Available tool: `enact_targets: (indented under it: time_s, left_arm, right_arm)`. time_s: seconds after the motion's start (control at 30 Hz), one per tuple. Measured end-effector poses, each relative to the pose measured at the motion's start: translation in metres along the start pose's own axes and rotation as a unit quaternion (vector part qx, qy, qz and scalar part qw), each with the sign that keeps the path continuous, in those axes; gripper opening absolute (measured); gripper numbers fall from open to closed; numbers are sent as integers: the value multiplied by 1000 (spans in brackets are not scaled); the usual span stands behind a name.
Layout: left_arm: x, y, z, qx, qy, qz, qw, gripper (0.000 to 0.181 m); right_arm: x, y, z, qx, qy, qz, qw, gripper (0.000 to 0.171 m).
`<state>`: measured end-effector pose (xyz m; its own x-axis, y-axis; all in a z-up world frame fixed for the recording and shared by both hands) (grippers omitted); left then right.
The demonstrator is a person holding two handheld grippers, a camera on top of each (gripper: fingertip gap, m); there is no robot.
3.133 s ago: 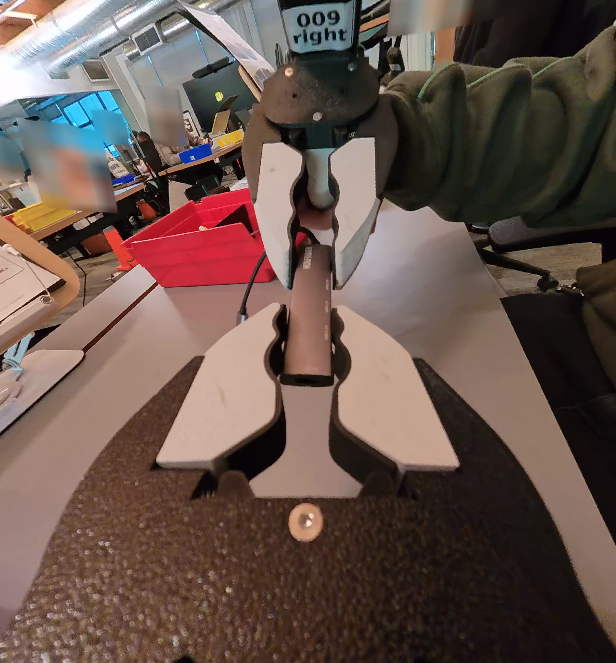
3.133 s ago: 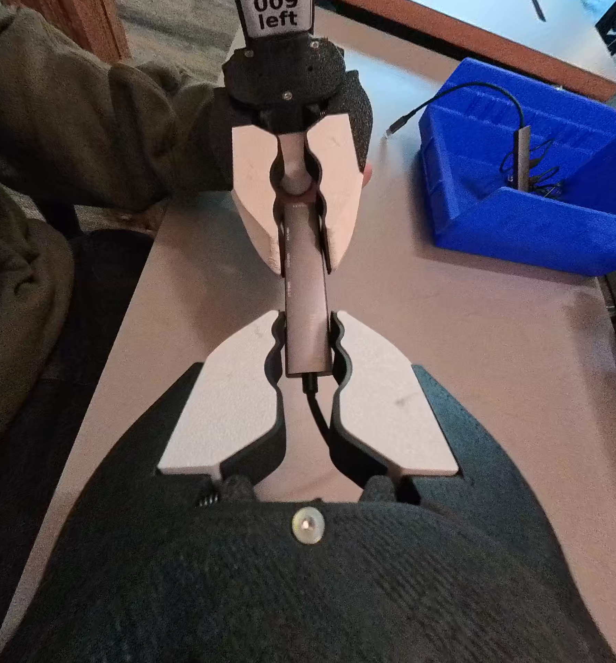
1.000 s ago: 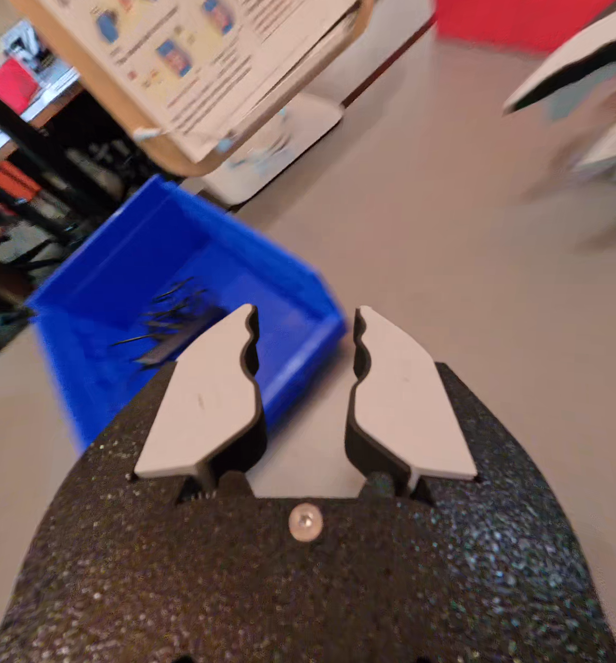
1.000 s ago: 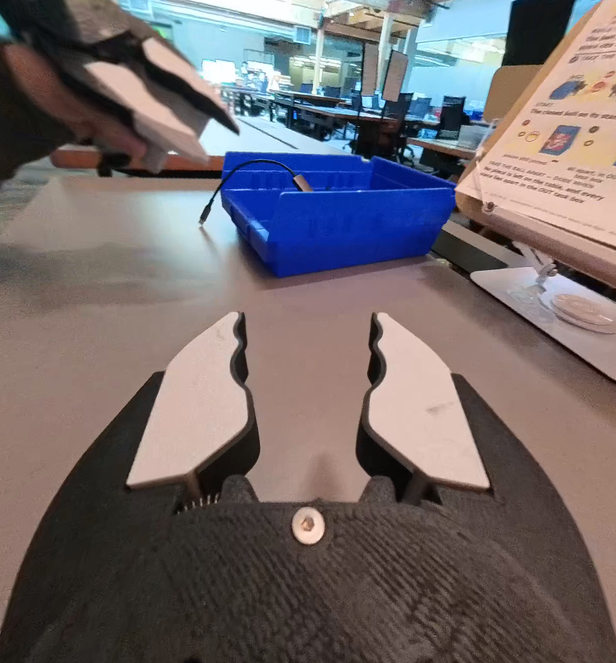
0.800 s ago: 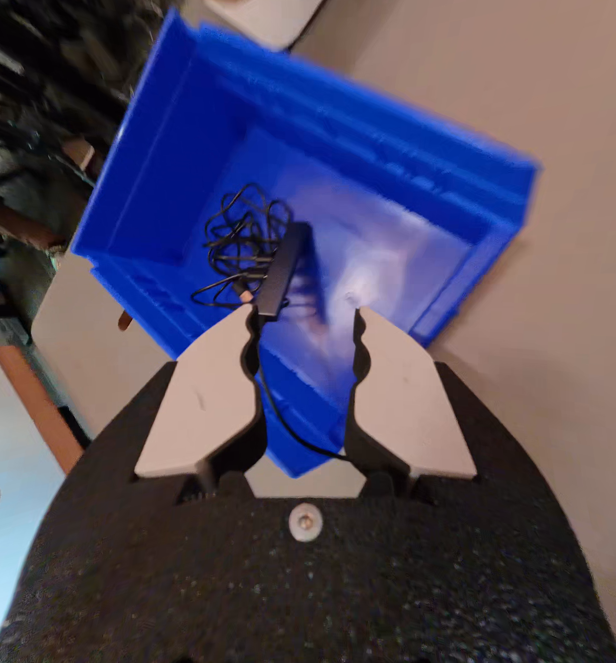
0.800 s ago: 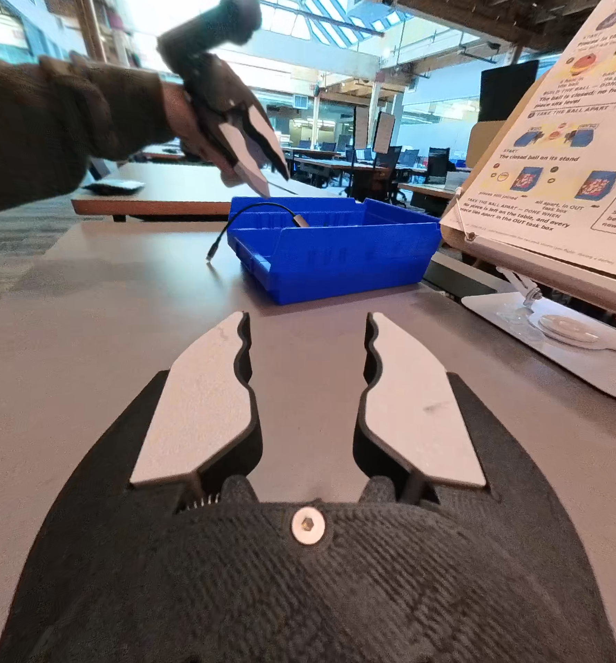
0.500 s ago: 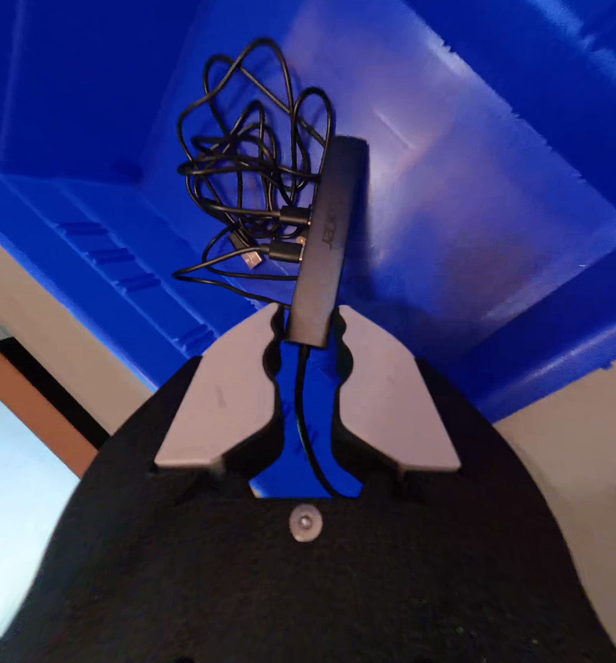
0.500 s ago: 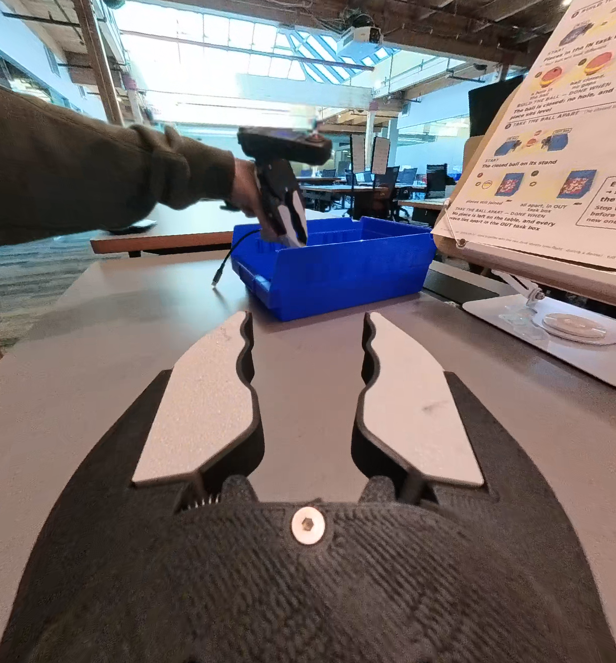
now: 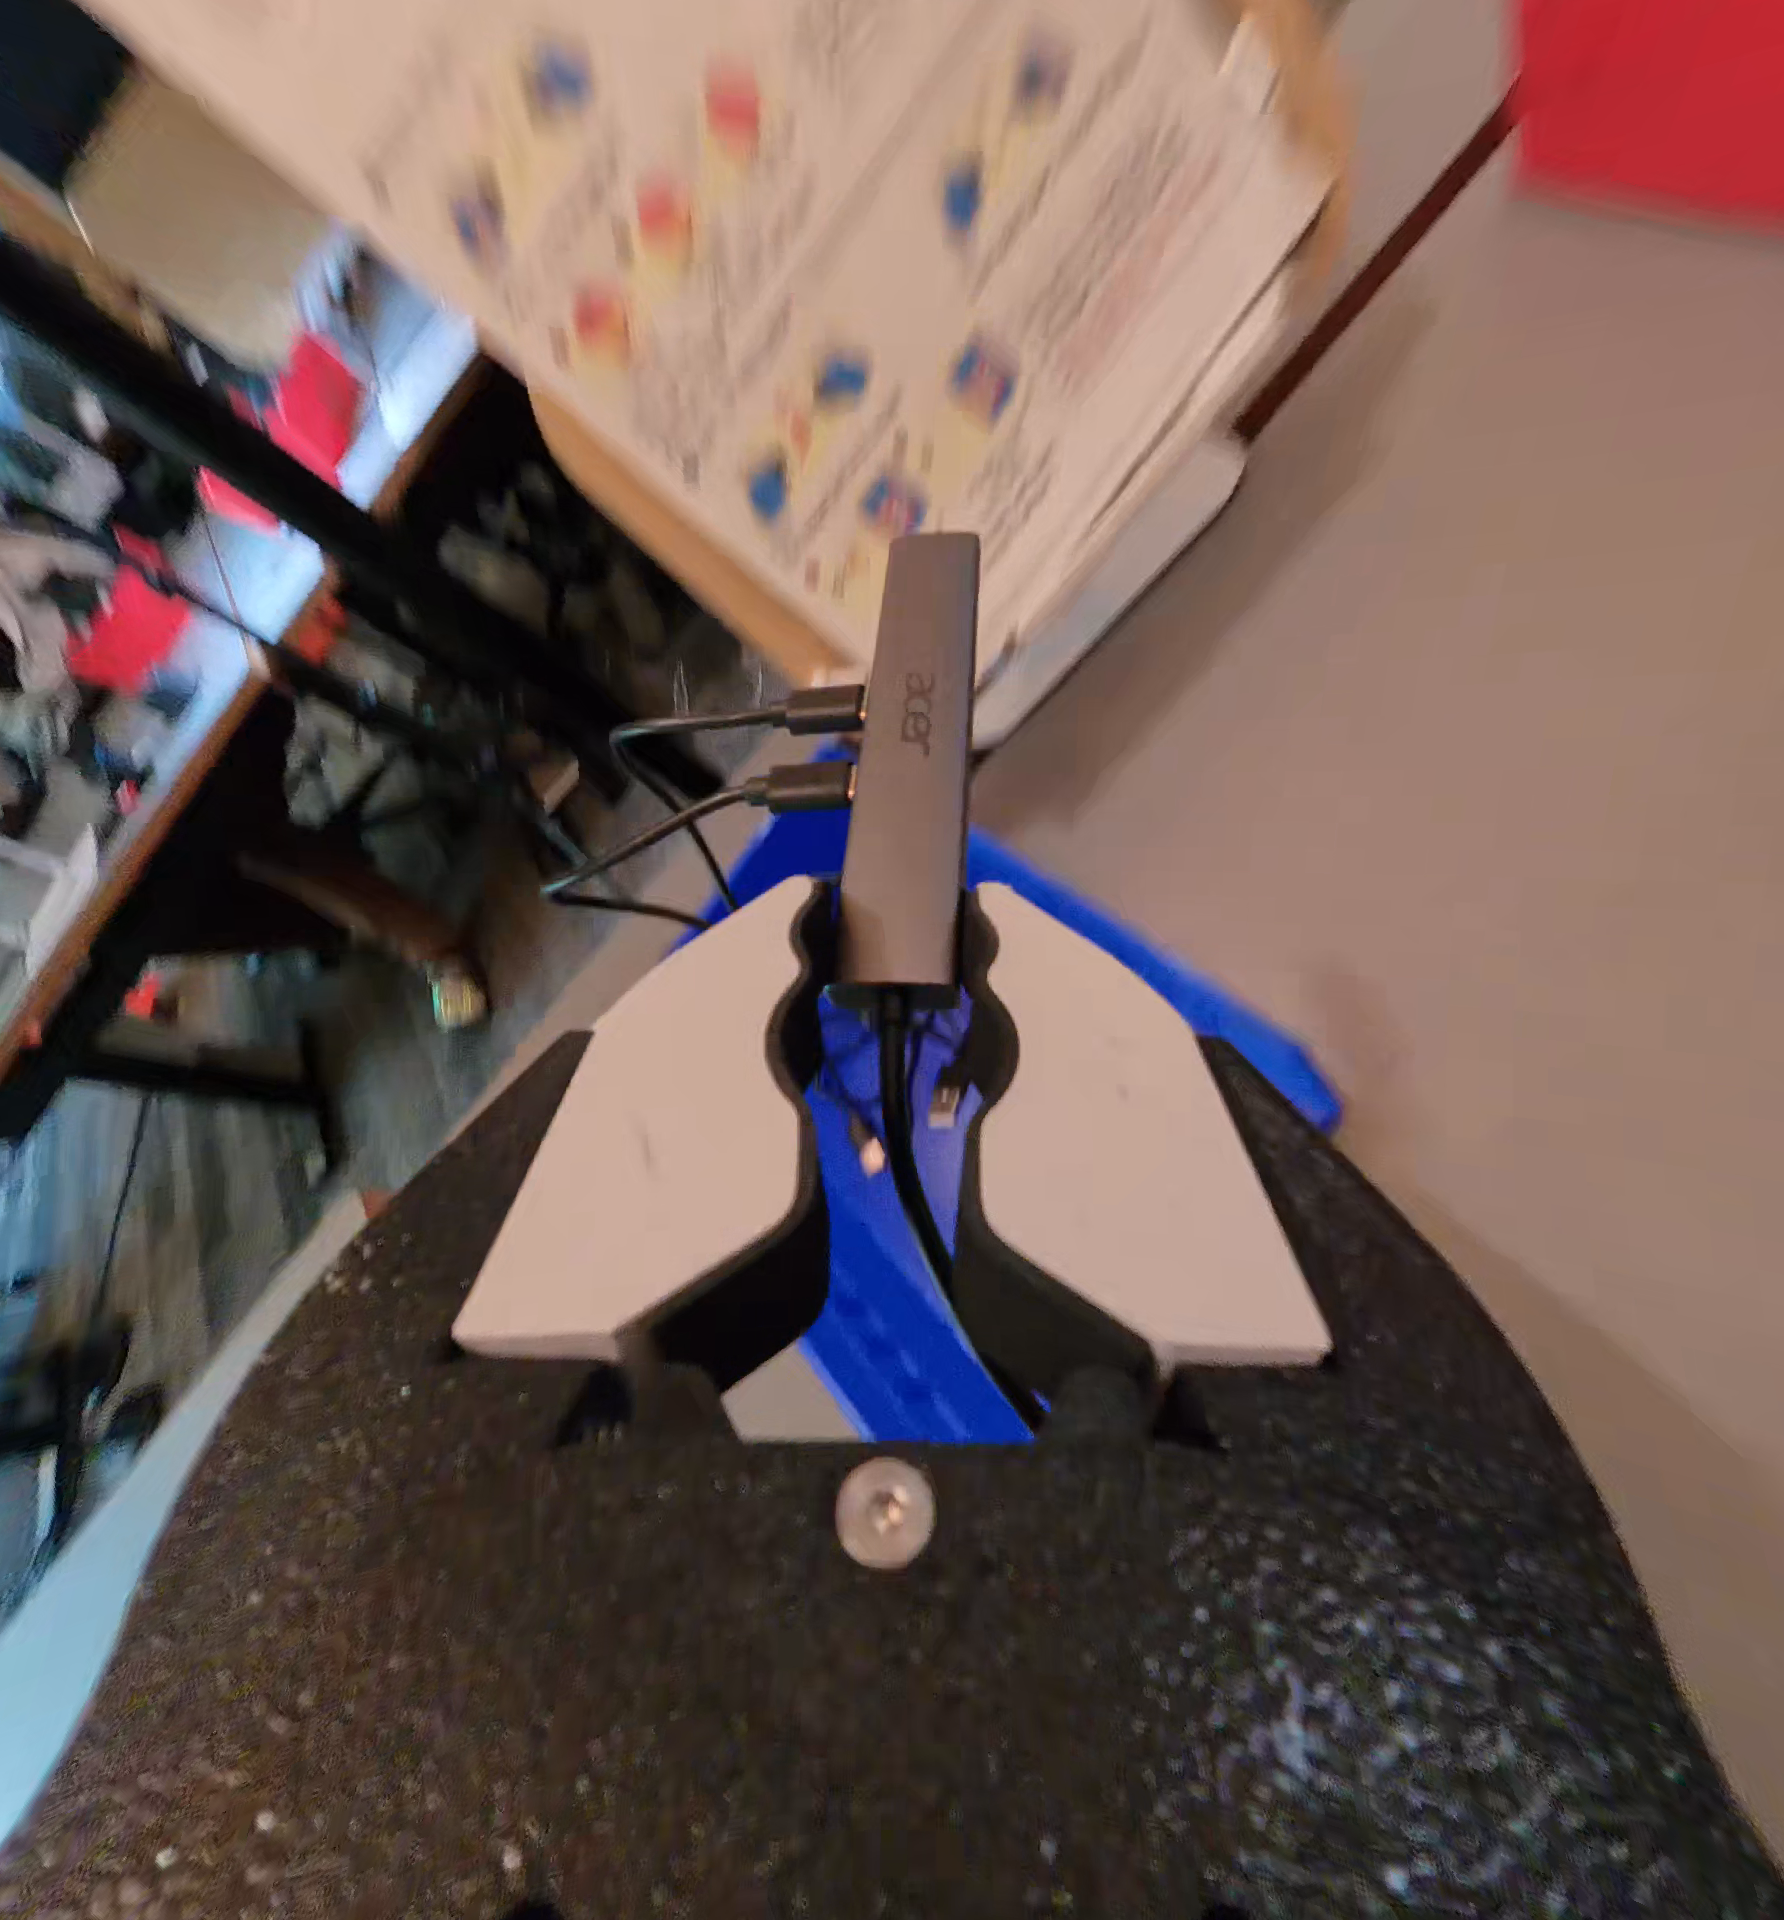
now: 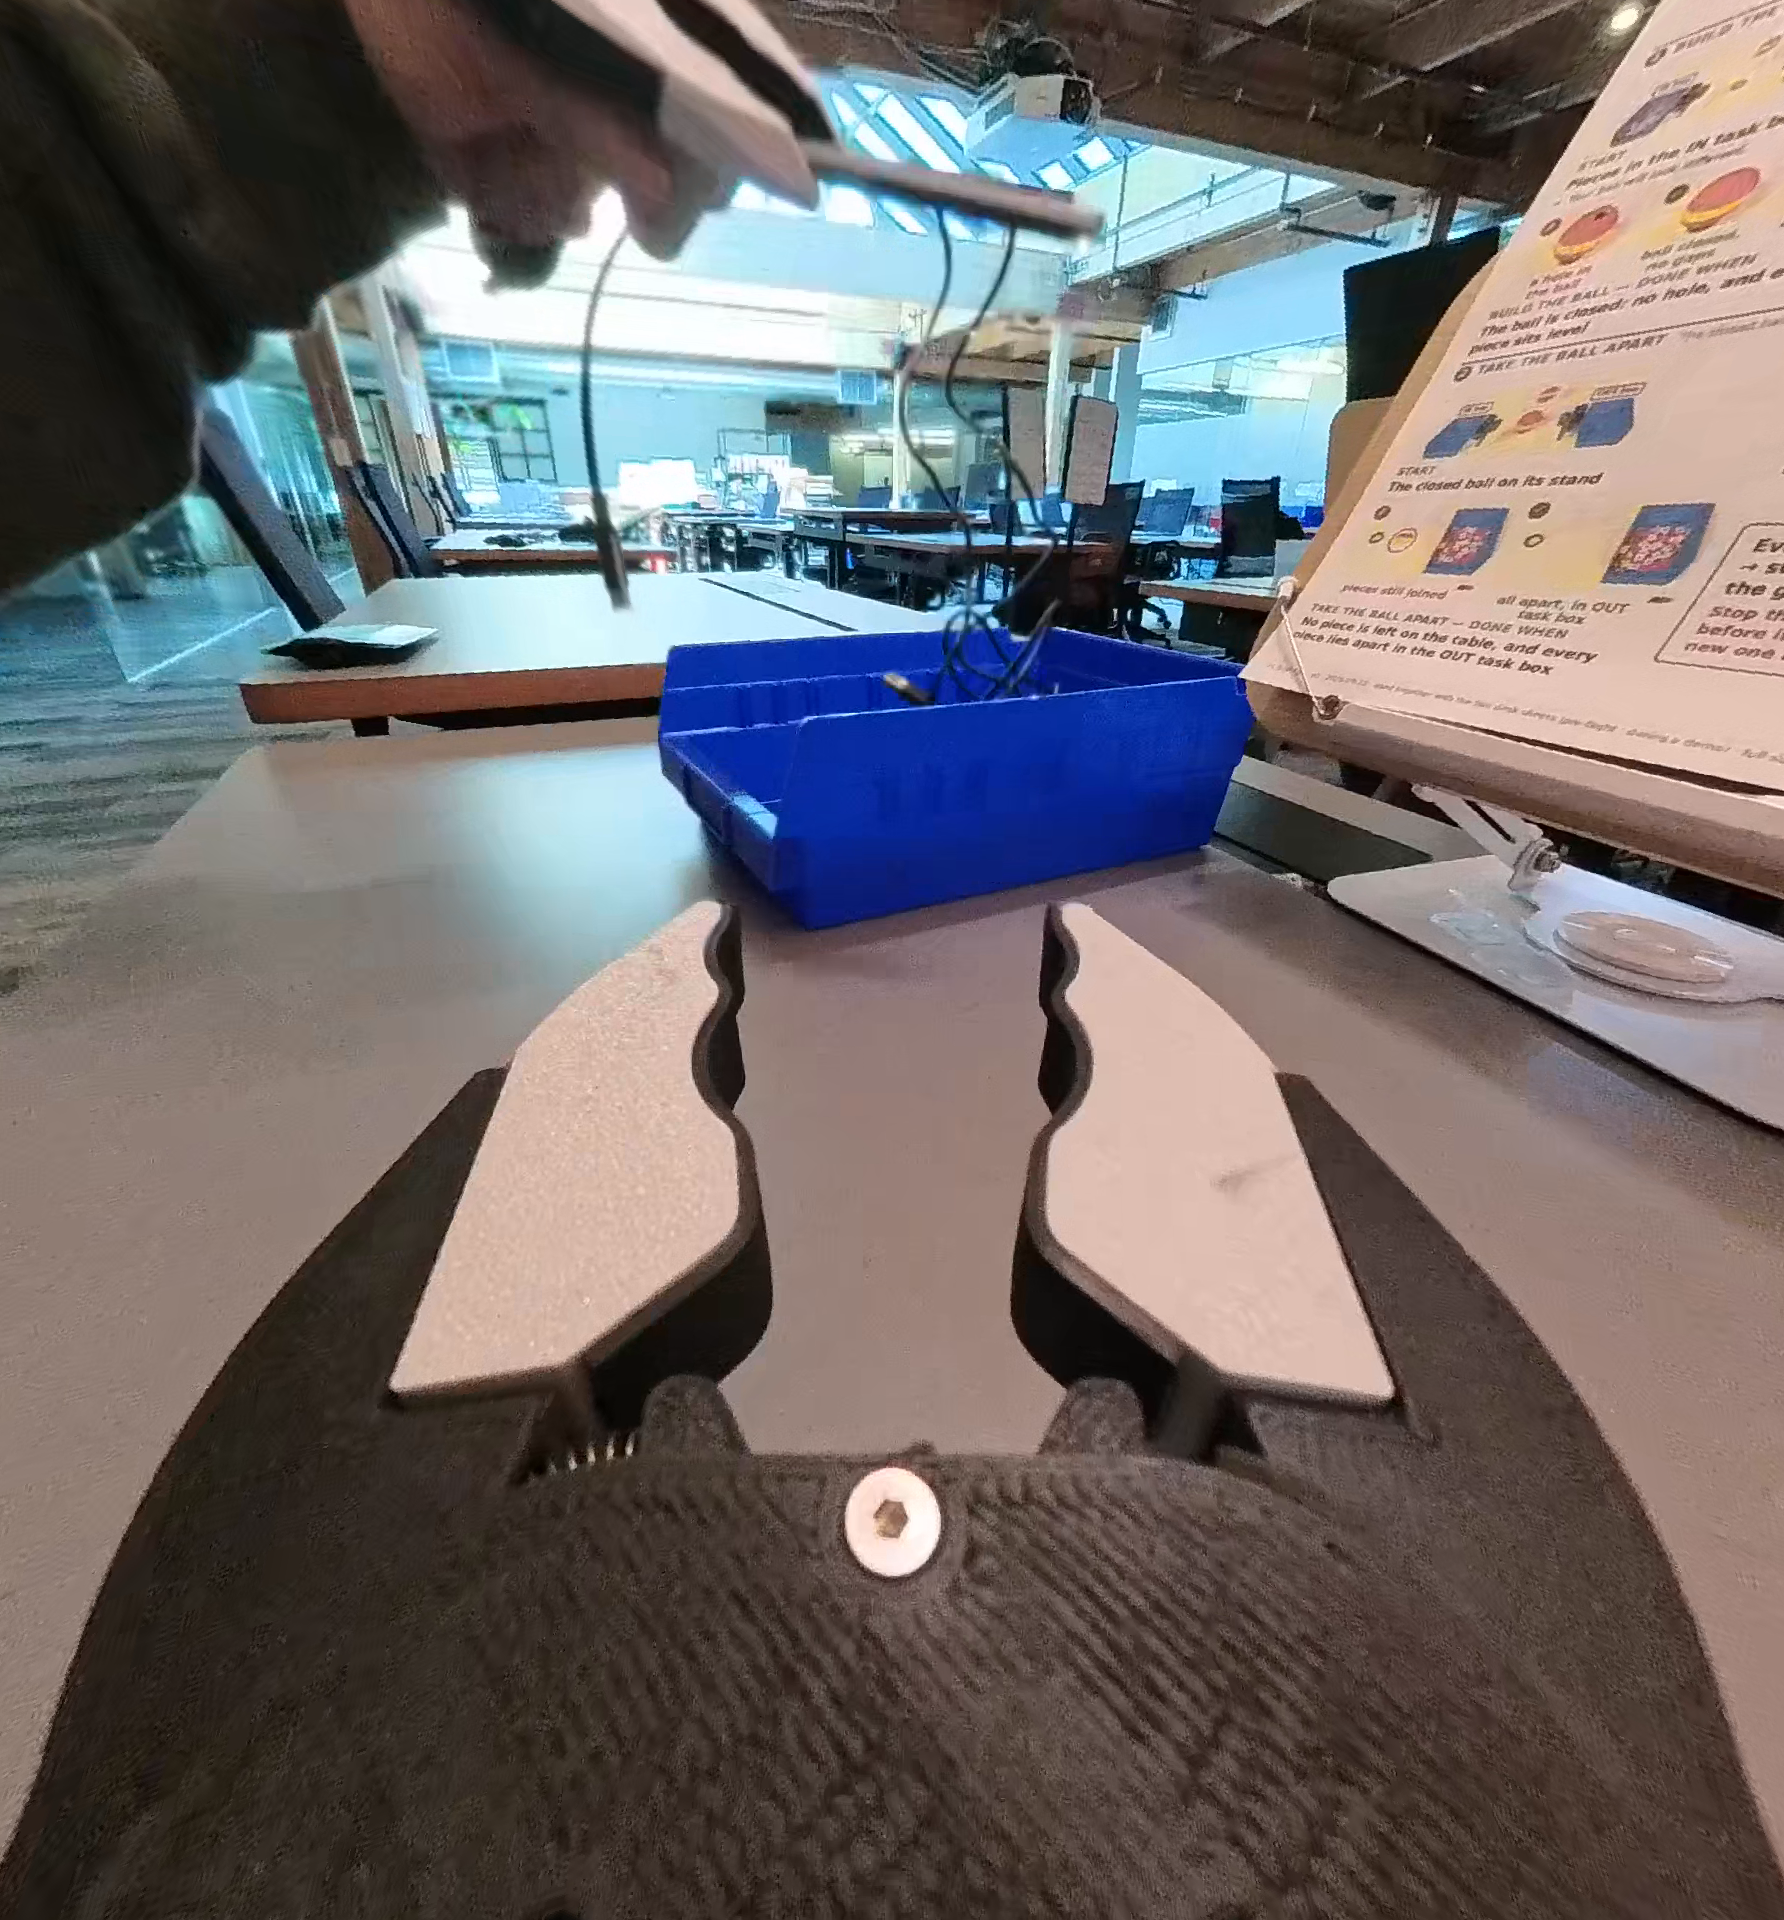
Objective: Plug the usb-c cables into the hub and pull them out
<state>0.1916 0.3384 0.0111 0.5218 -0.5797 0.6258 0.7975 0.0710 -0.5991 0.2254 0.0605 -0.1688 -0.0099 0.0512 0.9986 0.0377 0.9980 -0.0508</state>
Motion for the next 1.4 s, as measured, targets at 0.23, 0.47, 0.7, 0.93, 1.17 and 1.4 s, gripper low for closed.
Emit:
enact_targets:
  time_s: [0.23,0.47,0.7,0.93,1.17,1.4]
  left_arm:
    - [103,-129,-43,-5,38,-220,975,24]
    - [159,-225,-65,14,61,-348,935,23]
    - [221,-283,-52,57,70,-412,907,23]
    - [274,-325,-30,55,50,-439,895,0]
    - [165,-129,-125,-52,80,-177,980,0]
    - [-10,20,-246,-149,-28,-33,988,8]
  right_arm:
    - [9,-14,-5,-3,42,-50,998,54]
    - [18,-52,-12,-20,32,-44,998,51]
    - [17,-74,4,-1,9,-18,1000,49]
    - [13,-76,1,7,29,-8,1000,49]
    - [-10,-61,11,48,64,48,996,57]
    - [-18,-59,16,34,-1,88,996,56]
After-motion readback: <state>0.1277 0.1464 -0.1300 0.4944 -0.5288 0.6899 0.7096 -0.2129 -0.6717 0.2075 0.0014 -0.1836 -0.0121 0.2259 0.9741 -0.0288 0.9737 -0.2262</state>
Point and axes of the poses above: each gripper's, where its closed fingertips meet, y out along the fingers, x out of its top, z = x × y across the jaws, the point moved 3 cm from there along -y, back along the fingers, and after that the axes turned 7 degrees about z, right-handed, at the moved point
